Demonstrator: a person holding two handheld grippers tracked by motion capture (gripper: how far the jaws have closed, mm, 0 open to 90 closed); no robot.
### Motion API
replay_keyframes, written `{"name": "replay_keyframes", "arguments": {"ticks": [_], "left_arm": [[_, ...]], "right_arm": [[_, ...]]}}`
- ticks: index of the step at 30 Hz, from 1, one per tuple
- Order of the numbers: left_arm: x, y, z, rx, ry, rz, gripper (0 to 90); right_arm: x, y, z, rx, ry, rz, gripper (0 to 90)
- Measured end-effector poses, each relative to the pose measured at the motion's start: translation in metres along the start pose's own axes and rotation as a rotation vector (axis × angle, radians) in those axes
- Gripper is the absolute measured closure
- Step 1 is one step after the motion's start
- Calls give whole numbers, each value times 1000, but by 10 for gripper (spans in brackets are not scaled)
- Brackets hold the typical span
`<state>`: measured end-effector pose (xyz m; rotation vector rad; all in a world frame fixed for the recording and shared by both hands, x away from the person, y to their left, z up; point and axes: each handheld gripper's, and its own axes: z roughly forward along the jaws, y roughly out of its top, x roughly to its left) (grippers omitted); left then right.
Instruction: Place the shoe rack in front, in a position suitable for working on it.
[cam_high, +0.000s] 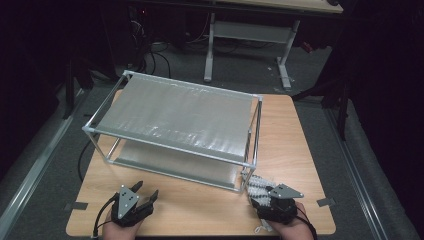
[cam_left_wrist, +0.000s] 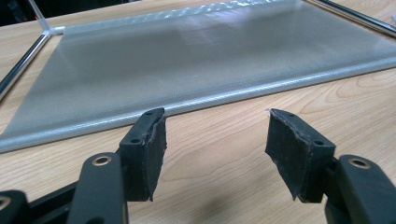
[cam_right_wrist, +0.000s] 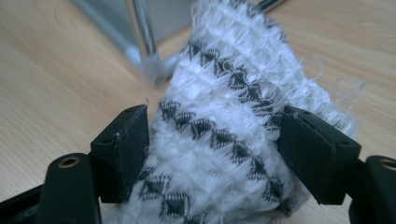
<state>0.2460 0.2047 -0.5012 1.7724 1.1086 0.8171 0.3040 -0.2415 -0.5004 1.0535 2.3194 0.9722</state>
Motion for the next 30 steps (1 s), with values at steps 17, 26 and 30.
{"name": "replay_keyframes", "arguments": {"ticks": [17,26,30], "left_arm": [[1,-1,1,3,-8,-13,382],[2,-1,1,8,-14,-20,381],[3,1,1,9,-26,-43,382]], "right_arm": [[-38,-12,-6,9,-147,63,429],[-81,-28,-18,11,-251,172,414],[-83,-29,-18,5,-265,178,371]]}}
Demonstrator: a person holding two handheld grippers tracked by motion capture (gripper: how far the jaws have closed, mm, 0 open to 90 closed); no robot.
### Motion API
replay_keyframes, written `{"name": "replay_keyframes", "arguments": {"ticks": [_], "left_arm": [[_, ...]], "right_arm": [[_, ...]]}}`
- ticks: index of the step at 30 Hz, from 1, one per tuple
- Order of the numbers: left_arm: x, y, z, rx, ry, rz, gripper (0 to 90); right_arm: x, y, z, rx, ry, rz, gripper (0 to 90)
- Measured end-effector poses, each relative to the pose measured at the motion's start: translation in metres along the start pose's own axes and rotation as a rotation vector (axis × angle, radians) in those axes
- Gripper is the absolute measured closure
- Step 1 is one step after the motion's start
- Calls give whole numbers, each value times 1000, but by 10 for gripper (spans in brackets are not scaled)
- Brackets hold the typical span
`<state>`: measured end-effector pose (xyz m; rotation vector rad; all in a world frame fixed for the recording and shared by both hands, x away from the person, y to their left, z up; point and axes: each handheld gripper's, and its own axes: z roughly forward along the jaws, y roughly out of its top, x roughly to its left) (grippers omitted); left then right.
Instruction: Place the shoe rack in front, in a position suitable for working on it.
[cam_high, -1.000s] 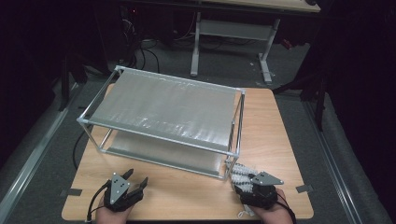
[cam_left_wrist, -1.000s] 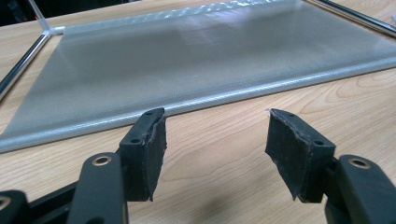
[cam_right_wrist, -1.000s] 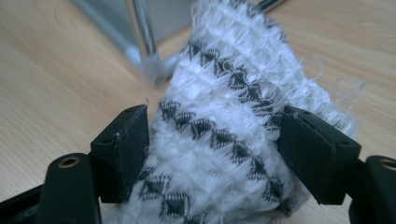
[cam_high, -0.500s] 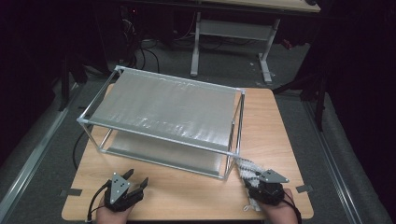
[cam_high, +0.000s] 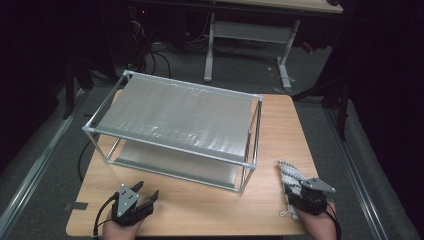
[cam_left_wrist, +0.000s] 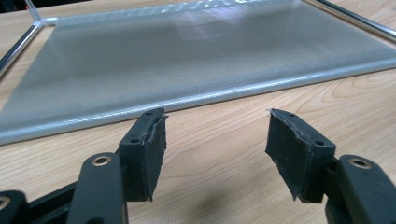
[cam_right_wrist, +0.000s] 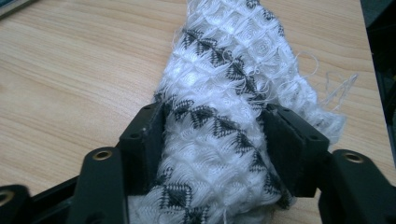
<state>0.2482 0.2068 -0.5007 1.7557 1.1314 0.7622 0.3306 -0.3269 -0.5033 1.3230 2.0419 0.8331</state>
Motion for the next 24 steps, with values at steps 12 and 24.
{"name": "replay_keyframes", "arguments": {"ticks": [12,24], "left_arm": [[-1,5,-2,-18,-15,13,384],[-1,4,1,-18,-62,39,337]], "right_arm": [[15,13,-21,-180,19,-36,266],[50,26,-37,-254,116,-75,156]]}}
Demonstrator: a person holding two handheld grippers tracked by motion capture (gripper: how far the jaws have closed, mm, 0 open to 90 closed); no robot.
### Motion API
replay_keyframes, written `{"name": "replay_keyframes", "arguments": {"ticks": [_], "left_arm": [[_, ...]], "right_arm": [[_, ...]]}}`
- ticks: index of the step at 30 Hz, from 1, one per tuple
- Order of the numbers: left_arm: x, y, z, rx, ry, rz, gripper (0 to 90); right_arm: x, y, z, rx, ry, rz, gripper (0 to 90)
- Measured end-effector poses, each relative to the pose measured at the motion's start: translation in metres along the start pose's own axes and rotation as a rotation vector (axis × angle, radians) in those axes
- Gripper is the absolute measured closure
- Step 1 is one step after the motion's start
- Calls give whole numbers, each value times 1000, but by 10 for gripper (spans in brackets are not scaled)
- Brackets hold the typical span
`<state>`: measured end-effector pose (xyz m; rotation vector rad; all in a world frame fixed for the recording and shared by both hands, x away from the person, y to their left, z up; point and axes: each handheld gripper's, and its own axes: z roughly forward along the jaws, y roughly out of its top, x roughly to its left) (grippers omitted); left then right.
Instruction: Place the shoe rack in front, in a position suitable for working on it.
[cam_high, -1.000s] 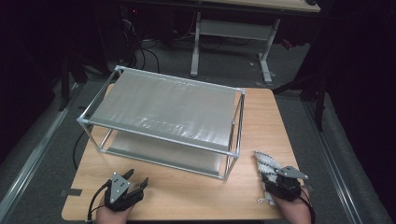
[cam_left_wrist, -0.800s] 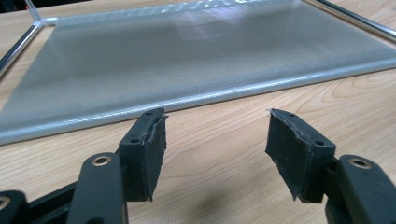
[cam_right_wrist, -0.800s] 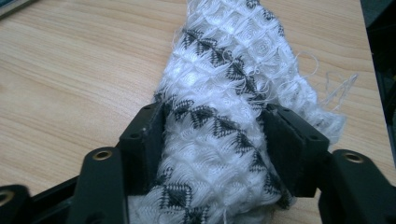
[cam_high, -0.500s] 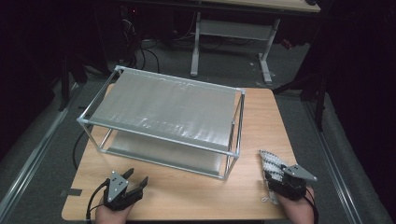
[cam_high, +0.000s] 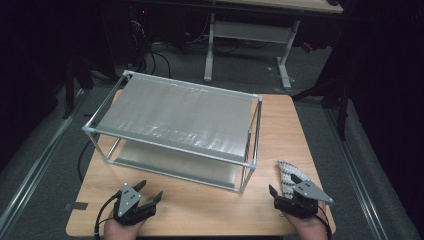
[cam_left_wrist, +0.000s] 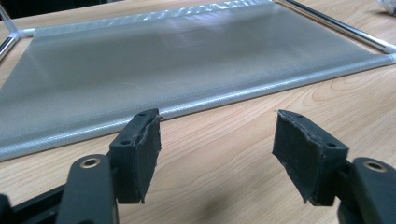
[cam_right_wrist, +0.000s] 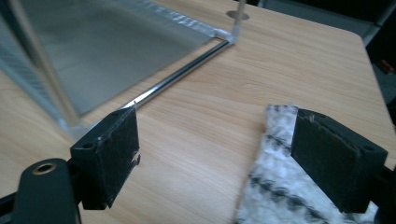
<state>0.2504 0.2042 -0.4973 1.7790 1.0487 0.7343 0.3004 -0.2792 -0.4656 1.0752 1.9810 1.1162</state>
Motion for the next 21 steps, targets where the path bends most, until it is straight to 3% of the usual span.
{"name": "replay_keyframes", "arguments": {"ticks": [4,6,7,8,9,10,14,18,21], "left_arm": [[7,-1,-4,-5,15,-10,343],[16,-3,-7,5,63,-23,319],[16,-3,-7,5,63,-23,317],[24,-4,-11,-20,66,-53,313],[24,-4,-11,-20,66,-53,308],[32,-4,-15,-25,88,-80,308],[44,-5,-22,-40,110,-110,309],[54,-9,-26,-23,138,-167,230],[54,-7,-25,-11,138,-176,216]], "right_arm": [[9,1,2,-10,21,-23,158],[16,3,4,-14,48,-2,188],[18,3,4,-21,62,5,189],[20,4,4,-27,72,10,191],[20,4,4,-27,72,10,191],[25,6,3,-47,89,11,197],[35,10,2,-66,120,2,204],[56,19,4,-100,164,-17,288],[63,24,7,-104,194,-20,366]]}}
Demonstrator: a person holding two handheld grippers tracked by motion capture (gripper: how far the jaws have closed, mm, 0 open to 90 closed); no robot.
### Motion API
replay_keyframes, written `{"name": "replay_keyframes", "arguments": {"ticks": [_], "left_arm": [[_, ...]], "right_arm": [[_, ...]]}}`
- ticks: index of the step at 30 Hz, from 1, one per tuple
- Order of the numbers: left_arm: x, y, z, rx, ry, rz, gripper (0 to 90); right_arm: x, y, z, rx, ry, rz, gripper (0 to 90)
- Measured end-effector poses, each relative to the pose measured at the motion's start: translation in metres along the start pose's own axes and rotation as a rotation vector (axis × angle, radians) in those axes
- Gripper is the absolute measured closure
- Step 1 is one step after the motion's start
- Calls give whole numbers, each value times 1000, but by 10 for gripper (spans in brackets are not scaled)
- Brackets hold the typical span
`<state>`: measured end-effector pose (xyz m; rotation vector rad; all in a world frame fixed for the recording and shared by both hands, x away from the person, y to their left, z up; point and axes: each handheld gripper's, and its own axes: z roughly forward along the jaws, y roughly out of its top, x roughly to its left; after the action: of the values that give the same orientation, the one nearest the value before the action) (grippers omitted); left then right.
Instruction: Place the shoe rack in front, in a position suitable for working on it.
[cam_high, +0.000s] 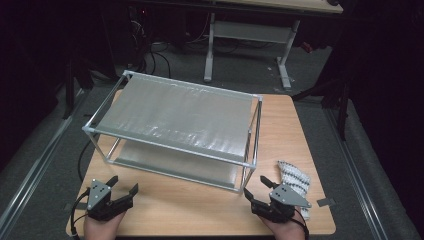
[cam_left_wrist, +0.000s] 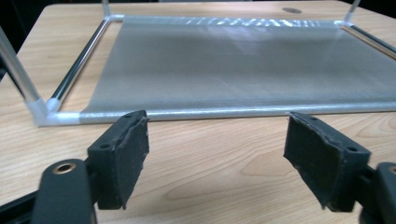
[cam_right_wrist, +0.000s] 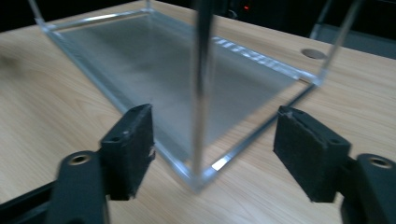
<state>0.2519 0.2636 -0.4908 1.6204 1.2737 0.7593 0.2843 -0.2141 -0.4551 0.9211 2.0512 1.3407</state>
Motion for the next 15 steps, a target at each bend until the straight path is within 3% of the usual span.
{"name": "replay_keyframes", "arguments": {"ticks": [3,6,7,8,9,11,15], "left_arm": [[-7,2,3,21,4,36,218],[-9,2,5,23,-2,41,248],[-10,1,5,14,-5,46,270],[-10,1,5,14,-5,46,290],[-11,1,4,9,5,60,310],[-10,0,3,5,6,69,347],[-6,-2,1,0,-1,48,393]], "right_arm": [[2,8,13,29,3,2,445],[1,10,17,41,0,12,516],[1,11,21,44,8,30,587],[1,11,21,44,8,30,587],[1,11,23,51,13,36,732],[-1,9,22,52,5,26,806],[-6,8,16,59,-5,21,810]]}}
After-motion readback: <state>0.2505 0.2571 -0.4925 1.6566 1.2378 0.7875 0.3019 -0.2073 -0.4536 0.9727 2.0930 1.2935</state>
